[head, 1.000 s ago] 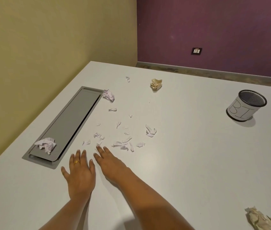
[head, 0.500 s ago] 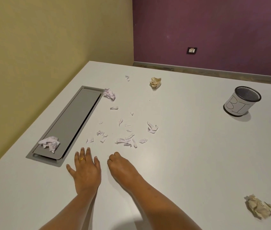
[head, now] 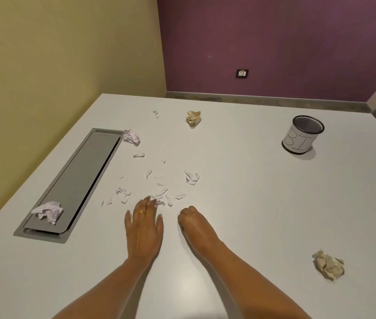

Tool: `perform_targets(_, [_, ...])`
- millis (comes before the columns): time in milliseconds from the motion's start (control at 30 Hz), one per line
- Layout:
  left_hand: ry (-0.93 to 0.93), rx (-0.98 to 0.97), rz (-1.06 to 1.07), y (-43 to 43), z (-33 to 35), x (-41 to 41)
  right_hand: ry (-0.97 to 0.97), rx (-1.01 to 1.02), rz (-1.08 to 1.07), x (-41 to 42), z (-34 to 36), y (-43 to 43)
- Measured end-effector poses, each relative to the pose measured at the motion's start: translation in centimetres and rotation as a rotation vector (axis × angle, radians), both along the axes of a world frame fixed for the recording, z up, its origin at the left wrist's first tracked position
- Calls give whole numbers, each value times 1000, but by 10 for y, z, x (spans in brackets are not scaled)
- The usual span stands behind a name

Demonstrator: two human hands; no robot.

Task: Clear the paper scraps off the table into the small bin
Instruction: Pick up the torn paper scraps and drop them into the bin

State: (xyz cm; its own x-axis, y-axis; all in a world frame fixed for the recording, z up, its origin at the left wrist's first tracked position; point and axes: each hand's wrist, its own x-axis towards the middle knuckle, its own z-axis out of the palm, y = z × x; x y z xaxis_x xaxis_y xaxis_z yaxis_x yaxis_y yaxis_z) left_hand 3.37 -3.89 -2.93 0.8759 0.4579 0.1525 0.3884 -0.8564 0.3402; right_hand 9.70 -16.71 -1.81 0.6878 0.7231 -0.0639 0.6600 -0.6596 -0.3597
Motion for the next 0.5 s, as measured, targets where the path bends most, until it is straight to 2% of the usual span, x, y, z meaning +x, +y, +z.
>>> perform_targets(100, [-45, -113, -200, -31, 4, 31, 3, 37, -93, 21, 2, -33])
perform_targets(200, [-14, -156, -332, -62, 2, 62, -24, 68, -196, 49, 3, -66])
perform_targets(500, [90, -101, -542, -105, -14, 141, -82, 158, -522, 163, 36, -145])
